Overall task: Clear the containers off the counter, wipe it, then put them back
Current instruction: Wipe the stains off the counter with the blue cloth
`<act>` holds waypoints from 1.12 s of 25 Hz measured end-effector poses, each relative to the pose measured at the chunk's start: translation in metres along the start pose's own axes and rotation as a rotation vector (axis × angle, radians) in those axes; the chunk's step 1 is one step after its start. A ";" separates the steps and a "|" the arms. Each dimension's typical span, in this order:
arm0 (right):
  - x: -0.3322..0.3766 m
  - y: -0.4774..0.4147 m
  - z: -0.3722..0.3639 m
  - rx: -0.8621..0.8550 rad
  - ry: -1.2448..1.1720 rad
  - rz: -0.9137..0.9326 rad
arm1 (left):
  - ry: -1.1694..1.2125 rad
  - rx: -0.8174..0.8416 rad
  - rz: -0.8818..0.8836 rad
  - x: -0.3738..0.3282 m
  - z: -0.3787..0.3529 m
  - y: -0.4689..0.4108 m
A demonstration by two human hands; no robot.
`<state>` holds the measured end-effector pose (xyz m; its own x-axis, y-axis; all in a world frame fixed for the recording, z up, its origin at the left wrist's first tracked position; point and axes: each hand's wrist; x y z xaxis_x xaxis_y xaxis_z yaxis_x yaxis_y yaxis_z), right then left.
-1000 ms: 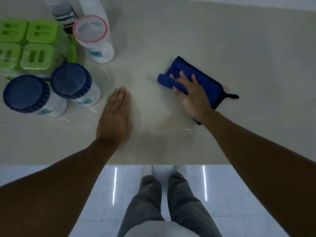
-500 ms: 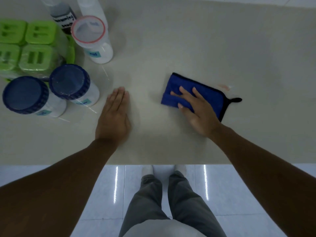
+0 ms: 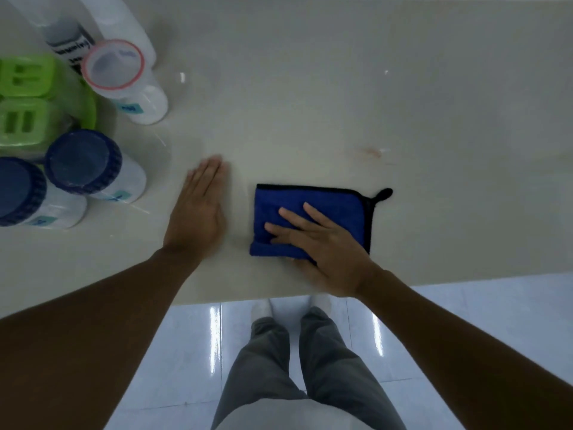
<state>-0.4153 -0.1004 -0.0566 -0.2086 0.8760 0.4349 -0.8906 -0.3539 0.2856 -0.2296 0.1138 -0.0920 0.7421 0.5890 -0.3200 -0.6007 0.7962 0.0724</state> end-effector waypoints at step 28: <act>-0.138 0.019 0.070 -0.375 -0.217 -0.822 | -0.053 -0.025 0.104 -0.048 -0.005 -0.044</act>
<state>-0.3753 -0.2508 -0.0509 0.5923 0.7107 0.3796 -0.8055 0.5130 0.2966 -0.2406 0.0497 -0.0849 0.6894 0.6754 -0.2616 -0.6823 0.7268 0.0784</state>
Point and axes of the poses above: each hand's wrist, its own y-axis away from the middle knuckle, its own z-axis out of the back of the hand, x = y × z, and after that the axes turned 15 degrees about x, right-handed
